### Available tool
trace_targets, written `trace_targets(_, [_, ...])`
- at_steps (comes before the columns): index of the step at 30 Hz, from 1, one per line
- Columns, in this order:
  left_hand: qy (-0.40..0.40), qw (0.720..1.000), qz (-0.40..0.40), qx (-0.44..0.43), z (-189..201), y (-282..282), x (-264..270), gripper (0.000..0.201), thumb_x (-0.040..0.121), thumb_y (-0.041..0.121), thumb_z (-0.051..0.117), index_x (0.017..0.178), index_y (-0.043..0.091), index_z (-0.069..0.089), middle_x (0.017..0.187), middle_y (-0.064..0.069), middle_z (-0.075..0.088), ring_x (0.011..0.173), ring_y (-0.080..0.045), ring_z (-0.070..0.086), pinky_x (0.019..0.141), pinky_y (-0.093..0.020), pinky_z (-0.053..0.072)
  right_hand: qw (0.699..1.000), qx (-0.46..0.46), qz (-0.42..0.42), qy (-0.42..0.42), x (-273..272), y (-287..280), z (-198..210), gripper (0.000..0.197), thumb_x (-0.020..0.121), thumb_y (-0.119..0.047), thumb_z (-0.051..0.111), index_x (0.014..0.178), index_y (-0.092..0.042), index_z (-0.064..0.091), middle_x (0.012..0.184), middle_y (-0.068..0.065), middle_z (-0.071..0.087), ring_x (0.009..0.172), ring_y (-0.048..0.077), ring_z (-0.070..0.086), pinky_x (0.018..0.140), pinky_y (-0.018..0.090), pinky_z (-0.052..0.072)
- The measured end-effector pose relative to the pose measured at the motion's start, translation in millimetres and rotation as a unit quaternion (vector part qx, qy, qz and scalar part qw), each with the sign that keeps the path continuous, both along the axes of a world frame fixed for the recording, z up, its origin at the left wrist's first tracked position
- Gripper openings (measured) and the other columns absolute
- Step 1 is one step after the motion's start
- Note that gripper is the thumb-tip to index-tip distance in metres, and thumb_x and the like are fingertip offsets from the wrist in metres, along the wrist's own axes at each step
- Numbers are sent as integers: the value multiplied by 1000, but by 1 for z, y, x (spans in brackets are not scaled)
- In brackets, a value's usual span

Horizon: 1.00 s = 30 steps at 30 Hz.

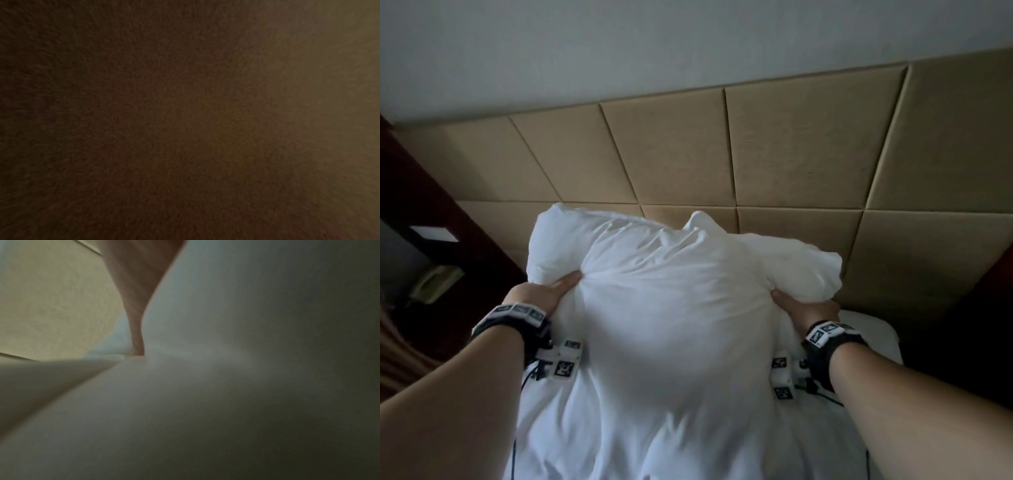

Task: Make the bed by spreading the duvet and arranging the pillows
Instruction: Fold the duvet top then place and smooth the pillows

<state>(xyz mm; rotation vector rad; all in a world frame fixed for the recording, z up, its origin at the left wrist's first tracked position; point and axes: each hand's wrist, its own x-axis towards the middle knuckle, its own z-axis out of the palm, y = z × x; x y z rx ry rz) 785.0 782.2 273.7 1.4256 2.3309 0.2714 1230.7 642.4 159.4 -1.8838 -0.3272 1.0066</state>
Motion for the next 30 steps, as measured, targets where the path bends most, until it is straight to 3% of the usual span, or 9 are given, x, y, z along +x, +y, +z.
trace_targets(2, [-2, 1000, -11, -9, -33, 46, -16, 131, 47, 106, 45, 144, 20, 57, 135, -27, 60, 119, -43, 59, 91, -42, 42, 1000, -9, -7, -1, -17, 30, -11, 172, 14, -71, 92, 154, -3, 19, 154, 15, 41, 134, 33, 48, 112, 44, 40])
trace_targets(5, [-30, 999, 1, -13, -71, 93, -36, 110, 66, 90, 61, 142, 11, 55, 135, -27, 61, 119, -44, 59, 99, -43, 44, 998, -63, -19, -9, -43, 74, -37, 143, 48, -54, 98, 154, -4, 15, 154, 17, 40, 133, 35, 48, 105, 41, 41])
trace_targets(8, [-57, 998, 25, -25, -103, 126, -46, 115, 58, 90, 68, 133, 3, 59, 127, -27, 65, 112, -44, 62, 101, -50, 48, 995, -93, -6, -40, -56, 113, -51, 137, 52, -57, 95, 152, -4, 18, 152, 17, 42, 132, 36, 49, 101, 40, 41])
trace_targets(13, [-53, 996, 14, -67, -139, 184, -61, 141, 30, 108, 50, 122, 2, 64, 120, -25, 67, 105, -43, 64, 94, -46, 51, 988, -136, -22, -73, -65, 152, -56, 142, 46, -66, 91, 151, -3, 19, 150, 17, 42, 131, 38, 49, 108, 47, 42])
trace_targets(18, [-37, 996, 21, -75, -147, 210, -67, 123, 58, 97, 56, 130, -3, 60, 130, -28, 62, 115, -44, 60, 102, -46, 47, 984, -157, 7, -89, -68, 176, -66, 142, 53, -70, 87, 156, -5, 14, 157, 16, 33, 137, 37, 43, 111, 45, 38])
trace_targets(21, [-41, 995, 39, -86, -174, 221, -71, 130, 48, 98, 63, 134, 2, 56, 128, -26, 63, 109, -44, 62, 99, -48, 49, 980, -170, 17, -99, -62, 179, -93, 148, 48, -73, 86, 157, -8, 11, 160, 15, 27, 142, 35, 38, 116, 45, 34])
trace_targets(23, [-44, 993, 47, -104, -194, 223, -71, 137, 44, 94, 70, 146, 6, 43, 141, -26, 55, 121, -47, 57, 106, -54, 45, 976, -184, 41, -108, -59, 175, -113, 152, 45, -79, 83, 160, -14, 7, 163, 12, 22, 146, 34, 32, 118, 44, 30])
trace_targets(27, [27, 992, 36, -116, -195, 214, -67, 144, 51, 96, 64, 161, 33, -3, 168, -21, 9, 151, -50, 17, 120, -66, 18, 948, -258, 107, -150, -44, 177, -152, 179, 10, -105, 54, 161, -26, 2, 166, 8, 16, 148, 37, 27, 117, 49, 26])
trace_targets(30, [68, 996, -23, -57, -153, 196, -44, 107, 80, 84, 53, 159, 45, -7, 171, -10, -7, 156, -42, -4, 120, -69, 8, 912, -334, 143, -193, -49, 188, -135, 168, 26, -104, 60, 160, -29, -9, 168, 8, 8, 147, 40, 28, 117, 55, 30])
